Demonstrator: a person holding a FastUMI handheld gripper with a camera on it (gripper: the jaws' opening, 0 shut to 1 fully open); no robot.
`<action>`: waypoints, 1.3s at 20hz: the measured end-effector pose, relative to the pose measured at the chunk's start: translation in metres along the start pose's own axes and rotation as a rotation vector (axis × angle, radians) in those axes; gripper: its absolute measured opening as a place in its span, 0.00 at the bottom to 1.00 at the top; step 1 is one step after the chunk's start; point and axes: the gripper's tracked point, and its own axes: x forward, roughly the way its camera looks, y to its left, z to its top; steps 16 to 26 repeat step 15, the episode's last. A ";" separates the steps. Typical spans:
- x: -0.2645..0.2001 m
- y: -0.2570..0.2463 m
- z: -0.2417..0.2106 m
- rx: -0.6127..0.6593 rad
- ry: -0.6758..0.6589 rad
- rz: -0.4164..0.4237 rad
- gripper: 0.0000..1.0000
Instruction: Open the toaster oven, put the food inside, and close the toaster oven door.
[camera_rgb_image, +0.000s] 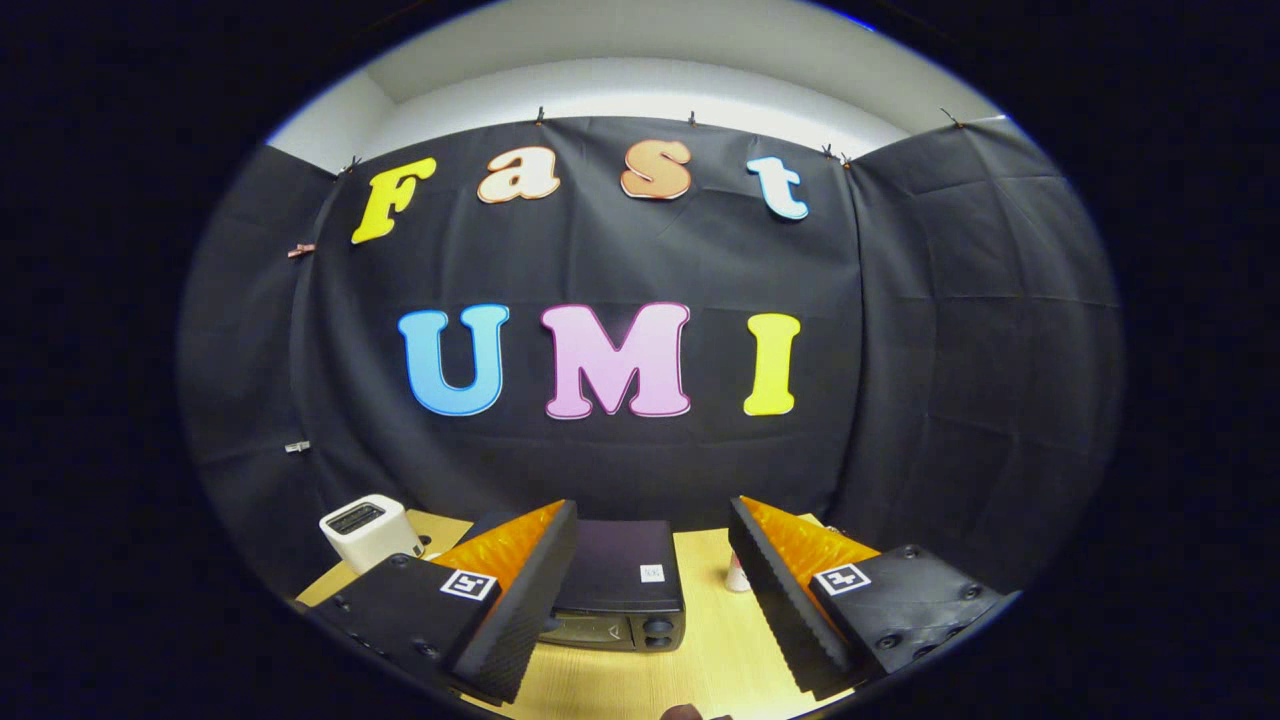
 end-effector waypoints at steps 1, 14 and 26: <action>-0.002 -0.005 0.005 0.000 -0.010 -0.009 0.99; -0.005 -0.033 0.010 -0.006 -0.031 -0.042 0.99; -0.005 -0.033 0.009 -0.002 -0.028 -0.043 0.99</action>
